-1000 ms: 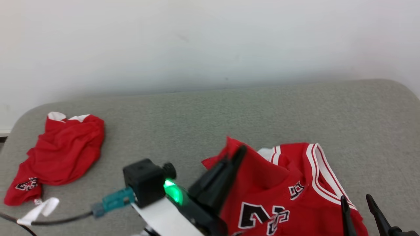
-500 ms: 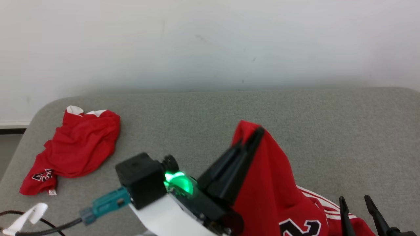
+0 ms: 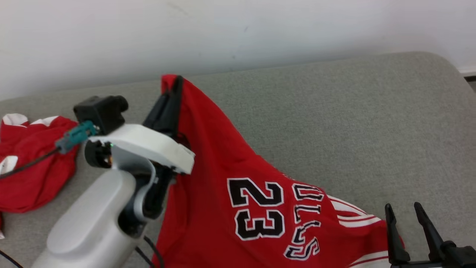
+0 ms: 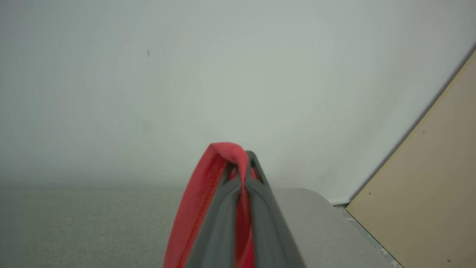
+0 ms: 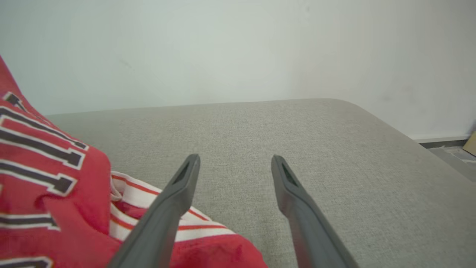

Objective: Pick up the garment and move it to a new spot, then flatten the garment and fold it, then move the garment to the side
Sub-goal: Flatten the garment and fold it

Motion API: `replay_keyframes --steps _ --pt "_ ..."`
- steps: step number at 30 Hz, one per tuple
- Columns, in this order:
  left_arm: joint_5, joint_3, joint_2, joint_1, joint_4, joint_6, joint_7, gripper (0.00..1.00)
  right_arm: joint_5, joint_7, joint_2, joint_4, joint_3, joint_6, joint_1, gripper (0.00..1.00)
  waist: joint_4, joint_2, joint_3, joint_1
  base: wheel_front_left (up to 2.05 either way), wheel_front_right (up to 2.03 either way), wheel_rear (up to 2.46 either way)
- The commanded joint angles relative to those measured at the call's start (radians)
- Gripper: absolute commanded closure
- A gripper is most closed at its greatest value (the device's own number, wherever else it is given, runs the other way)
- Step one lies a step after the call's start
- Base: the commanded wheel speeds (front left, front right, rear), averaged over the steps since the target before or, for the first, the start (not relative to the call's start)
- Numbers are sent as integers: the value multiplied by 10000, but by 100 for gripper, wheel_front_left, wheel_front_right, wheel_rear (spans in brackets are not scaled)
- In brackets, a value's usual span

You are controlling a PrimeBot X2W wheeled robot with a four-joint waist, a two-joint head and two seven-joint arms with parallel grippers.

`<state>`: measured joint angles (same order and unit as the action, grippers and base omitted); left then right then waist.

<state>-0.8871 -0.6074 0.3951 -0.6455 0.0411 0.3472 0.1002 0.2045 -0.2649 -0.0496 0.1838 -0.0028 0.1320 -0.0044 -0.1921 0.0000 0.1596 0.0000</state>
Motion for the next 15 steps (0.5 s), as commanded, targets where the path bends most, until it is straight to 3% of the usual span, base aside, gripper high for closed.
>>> replay_keyframes --steps 1,5,12,13,14,15 --pt "109 56 113 -236 -237 -69 105 100 56 12 -19 -33 0 -25 -109 0 -383 0 380 0 0 0 0" --pt "174 272 143 -1129 -2163 -401 161 100 2 12 -22 -86 11 -24 -284 0 -682 0 665 0 0 0 0" --pt "342 242 -318 -2224 -5210 -1088 781 100 -119 12 -22 -69 -67 -24 -406 0 -857 0 726 0 0 0 0" --pt "358 215 -385 -2256 -5580 -1150 859 87 -116 10 -20 -60 -84 -24 -391 0 -848 0 682 0 0 0 0" --pt "391 170 -446 -2256 -5909 -1229 929 58 -136 10 -23 -41 -112 -24 -353 0 -829 0 619 0 0 0 0" --pt "393 137 -509 -2209 -6191 -1298 978 7 -158 12 -22 -32 -126 -24 -305 0 -802 0 549 0 0 0 0"
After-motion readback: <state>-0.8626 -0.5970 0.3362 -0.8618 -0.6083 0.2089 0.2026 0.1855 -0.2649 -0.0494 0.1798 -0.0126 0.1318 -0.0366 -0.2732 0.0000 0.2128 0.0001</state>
